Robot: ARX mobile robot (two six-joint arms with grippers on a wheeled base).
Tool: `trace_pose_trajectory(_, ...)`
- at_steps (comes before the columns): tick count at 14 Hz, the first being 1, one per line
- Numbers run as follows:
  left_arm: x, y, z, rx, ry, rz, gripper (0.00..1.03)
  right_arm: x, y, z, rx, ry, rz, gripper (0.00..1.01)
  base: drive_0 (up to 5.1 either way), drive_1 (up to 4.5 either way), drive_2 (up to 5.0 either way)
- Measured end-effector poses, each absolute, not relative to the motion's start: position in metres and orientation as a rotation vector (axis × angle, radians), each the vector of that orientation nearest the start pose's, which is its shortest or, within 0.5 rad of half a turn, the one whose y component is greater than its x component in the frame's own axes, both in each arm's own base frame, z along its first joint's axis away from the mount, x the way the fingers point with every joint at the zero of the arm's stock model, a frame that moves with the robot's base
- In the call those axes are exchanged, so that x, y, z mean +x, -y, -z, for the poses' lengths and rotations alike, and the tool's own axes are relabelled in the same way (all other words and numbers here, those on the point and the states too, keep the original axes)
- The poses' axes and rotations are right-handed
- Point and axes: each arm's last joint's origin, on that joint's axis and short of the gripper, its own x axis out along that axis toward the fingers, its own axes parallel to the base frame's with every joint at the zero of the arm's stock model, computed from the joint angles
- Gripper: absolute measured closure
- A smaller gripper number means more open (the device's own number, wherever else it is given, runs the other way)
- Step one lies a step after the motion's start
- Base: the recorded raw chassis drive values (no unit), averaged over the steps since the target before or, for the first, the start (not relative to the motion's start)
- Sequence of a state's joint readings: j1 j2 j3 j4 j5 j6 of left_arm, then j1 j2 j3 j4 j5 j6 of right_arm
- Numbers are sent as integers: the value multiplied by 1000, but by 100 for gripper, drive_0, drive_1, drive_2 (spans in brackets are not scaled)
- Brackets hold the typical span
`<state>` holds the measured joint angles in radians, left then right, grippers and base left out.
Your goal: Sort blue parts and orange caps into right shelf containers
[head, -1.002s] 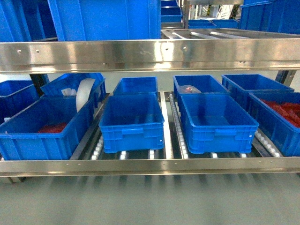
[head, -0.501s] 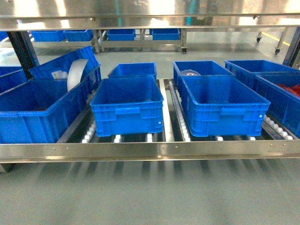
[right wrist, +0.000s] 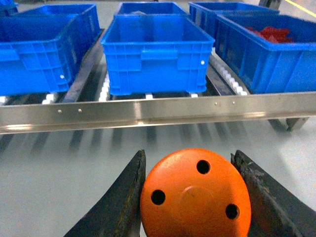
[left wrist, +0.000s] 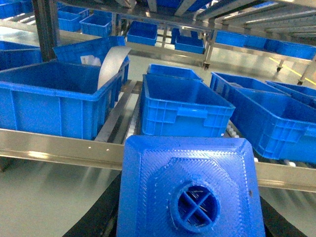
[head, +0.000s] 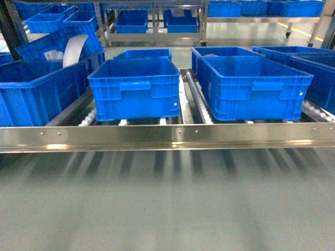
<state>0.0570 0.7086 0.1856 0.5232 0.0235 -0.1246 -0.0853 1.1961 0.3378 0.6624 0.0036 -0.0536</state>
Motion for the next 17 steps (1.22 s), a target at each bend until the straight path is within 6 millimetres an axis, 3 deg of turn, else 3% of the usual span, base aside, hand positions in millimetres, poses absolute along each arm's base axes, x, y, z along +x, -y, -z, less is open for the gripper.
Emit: trace_pose_trajectory(17,158,-8,-205,-125,0,-33,59,223,19,-184,-45,-200,83,58,0,0,0)
